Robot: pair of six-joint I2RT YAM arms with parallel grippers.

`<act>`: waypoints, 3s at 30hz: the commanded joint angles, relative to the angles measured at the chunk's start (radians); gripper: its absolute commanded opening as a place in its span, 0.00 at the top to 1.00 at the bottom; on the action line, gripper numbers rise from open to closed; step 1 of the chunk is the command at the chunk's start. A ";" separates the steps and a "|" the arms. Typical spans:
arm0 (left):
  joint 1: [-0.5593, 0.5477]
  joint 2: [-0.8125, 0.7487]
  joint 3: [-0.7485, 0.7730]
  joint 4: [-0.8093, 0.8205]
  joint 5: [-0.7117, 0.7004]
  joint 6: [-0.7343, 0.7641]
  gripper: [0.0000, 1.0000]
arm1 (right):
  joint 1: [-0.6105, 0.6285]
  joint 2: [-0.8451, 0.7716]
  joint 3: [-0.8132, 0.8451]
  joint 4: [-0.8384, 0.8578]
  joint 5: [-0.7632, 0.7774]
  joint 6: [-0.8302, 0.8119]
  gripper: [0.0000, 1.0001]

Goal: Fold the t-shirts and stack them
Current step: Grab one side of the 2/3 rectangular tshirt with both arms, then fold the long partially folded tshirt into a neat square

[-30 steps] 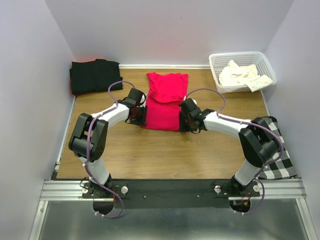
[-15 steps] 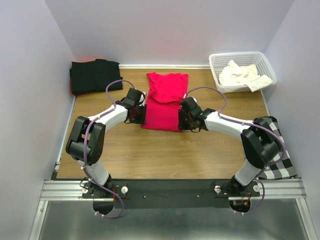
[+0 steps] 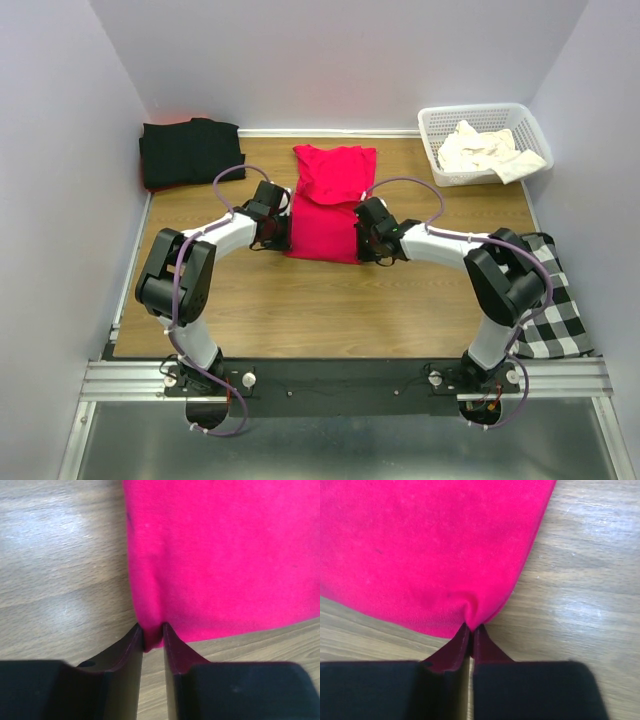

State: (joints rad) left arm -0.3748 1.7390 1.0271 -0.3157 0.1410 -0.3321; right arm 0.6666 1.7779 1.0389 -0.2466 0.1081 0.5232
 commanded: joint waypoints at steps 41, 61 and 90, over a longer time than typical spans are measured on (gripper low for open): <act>-0.012 -0.498 0.119 -0.428 -0.061 -0.001 1.00 | 0.001 -0.569 -0.023 -0.398 0.007 0.014 0.99; -0.012 -0.032 0.521 -0.362 -0.166 -0.074 1.00 | -0.073 -0.172 0.251 -0.255 0.301 -0.117 0.99; 0.028 0.448 0.987 -0.425 -0.247 -0.061 1.00 | -0.222 0.396 0.734 -0.168 0.196 -0.267 0.99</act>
State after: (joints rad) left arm -0.3748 2.1563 1.9820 -0.7158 -0.0456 -0.3973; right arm 0.4564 2.1059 1.7000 -0.4129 0.3267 0.2935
